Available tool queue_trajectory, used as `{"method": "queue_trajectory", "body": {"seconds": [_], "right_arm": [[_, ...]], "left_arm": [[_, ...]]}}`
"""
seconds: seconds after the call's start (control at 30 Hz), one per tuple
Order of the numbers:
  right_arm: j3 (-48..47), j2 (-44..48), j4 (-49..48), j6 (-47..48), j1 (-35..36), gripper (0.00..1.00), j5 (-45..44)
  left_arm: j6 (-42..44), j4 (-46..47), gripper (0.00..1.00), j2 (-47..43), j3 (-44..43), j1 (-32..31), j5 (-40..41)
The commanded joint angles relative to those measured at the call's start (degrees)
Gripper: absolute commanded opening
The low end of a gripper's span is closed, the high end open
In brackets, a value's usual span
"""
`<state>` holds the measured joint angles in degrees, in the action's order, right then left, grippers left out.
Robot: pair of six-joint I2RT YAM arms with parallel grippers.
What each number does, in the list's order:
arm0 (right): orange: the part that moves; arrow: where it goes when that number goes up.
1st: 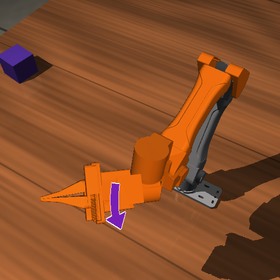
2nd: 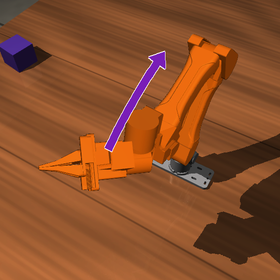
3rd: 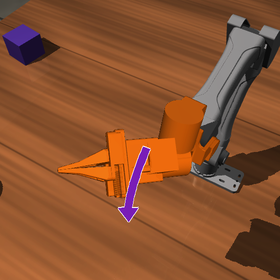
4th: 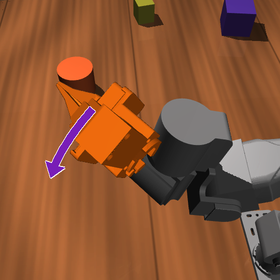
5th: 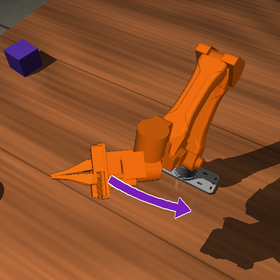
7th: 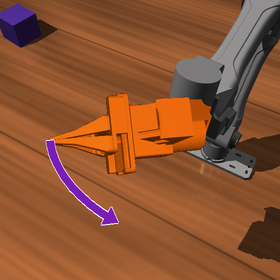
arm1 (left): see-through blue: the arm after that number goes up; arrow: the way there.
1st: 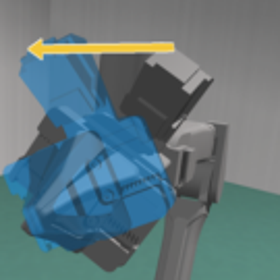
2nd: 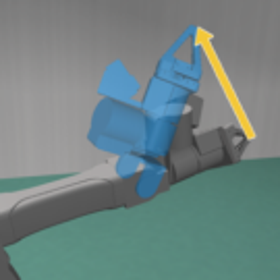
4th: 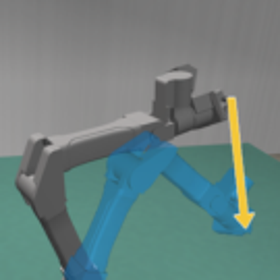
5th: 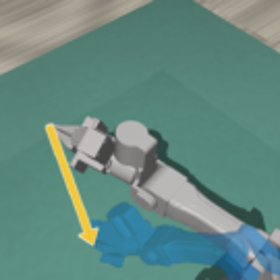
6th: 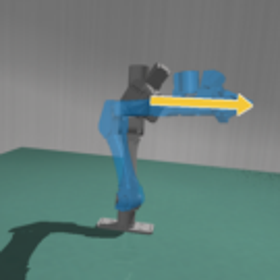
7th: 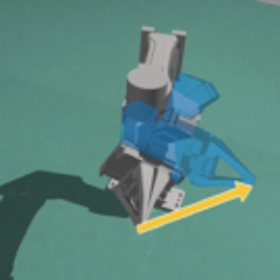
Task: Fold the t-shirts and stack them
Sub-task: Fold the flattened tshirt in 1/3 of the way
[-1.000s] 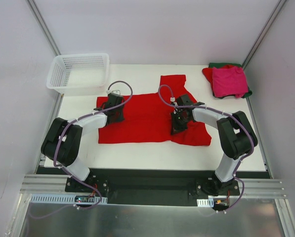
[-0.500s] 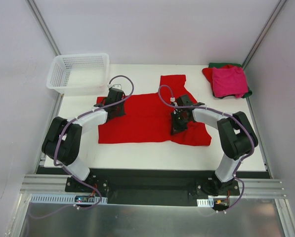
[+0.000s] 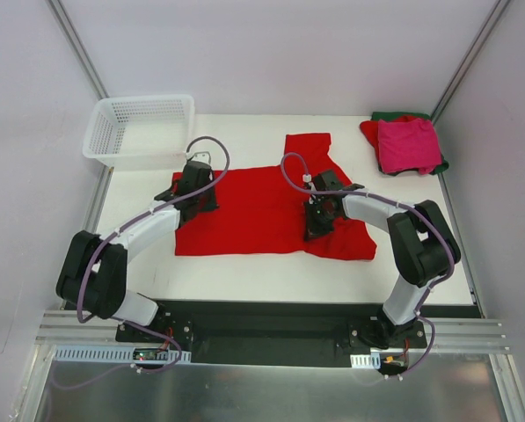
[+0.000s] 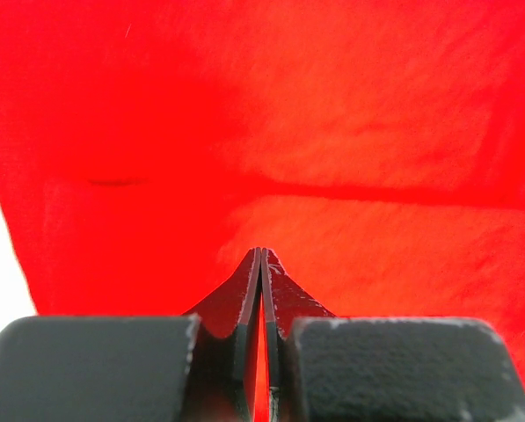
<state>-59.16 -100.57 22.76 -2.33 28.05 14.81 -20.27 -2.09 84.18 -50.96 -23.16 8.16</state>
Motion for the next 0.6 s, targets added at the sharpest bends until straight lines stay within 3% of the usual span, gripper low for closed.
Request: {"method": "queue_trajectory", "body": {"seconds": [0.0,0.23,0.43,0.57], "right_arm": [[0.97,0.64,2.2,0.13,0.69,0.01,-2.15],[0.71,0.2,2.28,0.31,0.86,0.01,-1.89],[0.8,0.11,1.94,0.31,1.04,0.01,-1.98],[0.88,0.29,2.2,0.48,1.04,0.01,-2.15]], "left_arm": [[-2.93,-6.07,0.0,-5.08,2.7,0.31,3.26],[-4.34,-11.18,0.0,-11.93,7.8,0.31,6.94],[-4.95,-13.2,0.0,-10.18,6.31,0.57,11.6],[-6.62,-13.12,0.06,-8.69,5.61,1.89,14.33]]}}
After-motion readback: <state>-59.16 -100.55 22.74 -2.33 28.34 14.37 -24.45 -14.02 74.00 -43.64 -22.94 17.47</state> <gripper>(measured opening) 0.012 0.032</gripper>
